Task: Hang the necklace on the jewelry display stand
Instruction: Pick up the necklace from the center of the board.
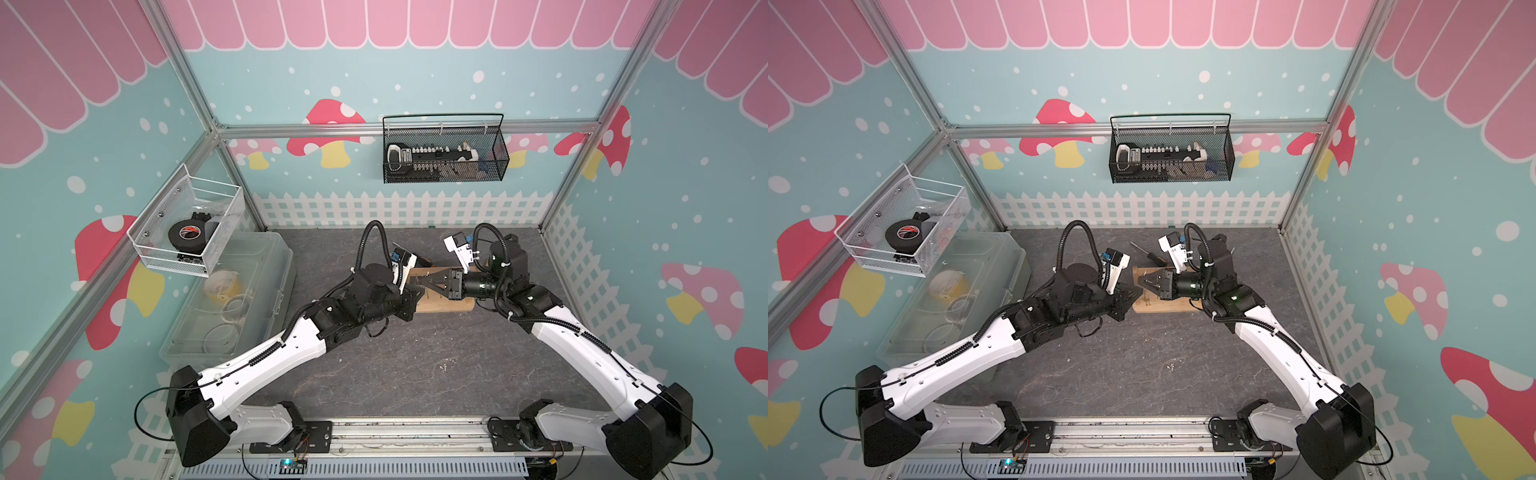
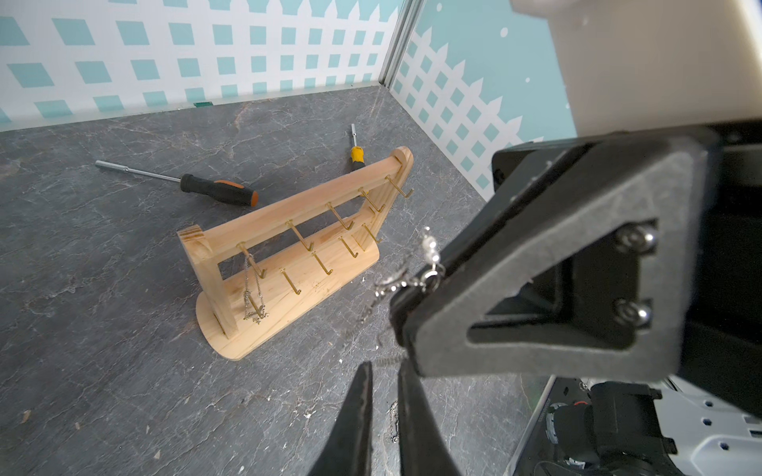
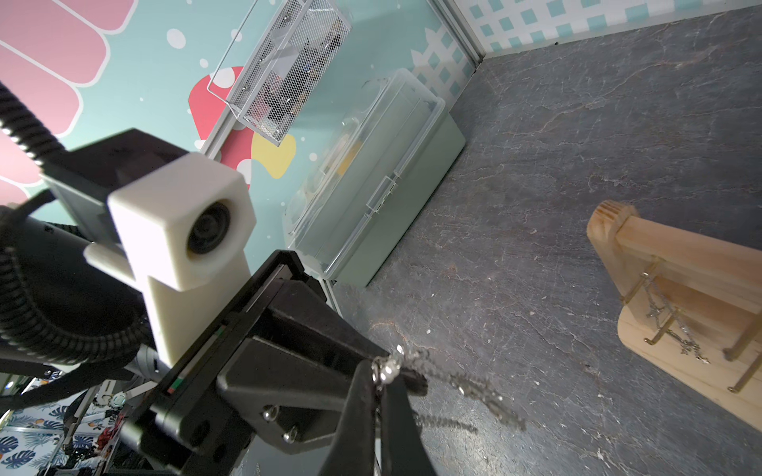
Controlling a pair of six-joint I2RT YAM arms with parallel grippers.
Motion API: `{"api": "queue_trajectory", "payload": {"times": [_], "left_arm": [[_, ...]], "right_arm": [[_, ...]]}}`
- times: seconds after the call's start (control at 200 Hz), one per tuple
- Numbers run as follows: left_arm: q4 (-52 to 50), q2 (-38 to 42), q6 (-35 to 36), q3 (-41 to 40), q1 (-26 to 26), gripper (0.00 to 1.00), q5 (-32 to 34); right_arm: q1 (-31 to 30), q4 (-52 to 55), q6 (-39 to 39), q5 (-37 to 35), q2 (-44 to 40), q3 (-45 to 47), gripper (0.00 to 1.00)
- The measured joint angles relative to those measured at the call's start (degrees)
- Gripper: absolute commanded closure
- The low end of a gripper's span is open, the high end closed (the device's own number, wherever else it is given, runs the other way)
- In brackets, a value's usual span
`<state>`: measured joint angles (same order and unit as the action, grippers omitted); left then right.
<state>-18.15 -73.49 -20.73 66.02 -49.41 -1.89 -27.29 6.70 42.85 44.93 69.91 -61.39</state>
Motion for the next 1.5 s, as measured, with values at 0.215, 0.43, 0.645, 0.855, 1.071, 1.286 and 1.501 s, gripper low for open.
{"api": "queue_trajectory", "payload": {"times": [0.215, 0.43, 0.645, 0.855, 1.071, 1.286, 1.501], "left_arm": [[0.02, 0.00, 0.00, 0.00, -0.17, 0.86, 0.44], [0.02, 0.00, 0.20, 0.00, -0.17, 0.86, 1.70], [0.00, 0.00, 0.20, -0.22, -0.17, 0.84, 2.12], [0.04, 0.11, 0.42, -0.39, -0.20, 0.83, 1.18], [0.04, 1.09, 0.52, -0.90, -0.24, 0.83, 0.83], [0.00, 2.21, 0.81, -1.20, -0.24, 0.83, 0.85], [-0.02, 2.25, 0.83, -1.49, -0.24, 0.83, 0.85]], "right_arm": [[-0.90, -0.20, 0.04, 0.04, 0.00, -0.22, 1.00], [-0.94, -0.20, 0.04, 0.04, 0.00, -0.22, 1.00], [-0.94, -0.26, 0.11, 0.04, 0.00, -0.22, 1.00], [-0.94, -0.26, 0.11, 0.04, 0.00, -0.22, 1.00], [-0.94, -0.26, 0.07, -0.04, 0.04, -0.22, 1.00], [-0.94, -0.22, -0.15, -0.35, 0.39, -0.22, 1.00], [-0.96, -0.35, -0.02, -0.31, 0.76, -0.22, 1.00]]}}
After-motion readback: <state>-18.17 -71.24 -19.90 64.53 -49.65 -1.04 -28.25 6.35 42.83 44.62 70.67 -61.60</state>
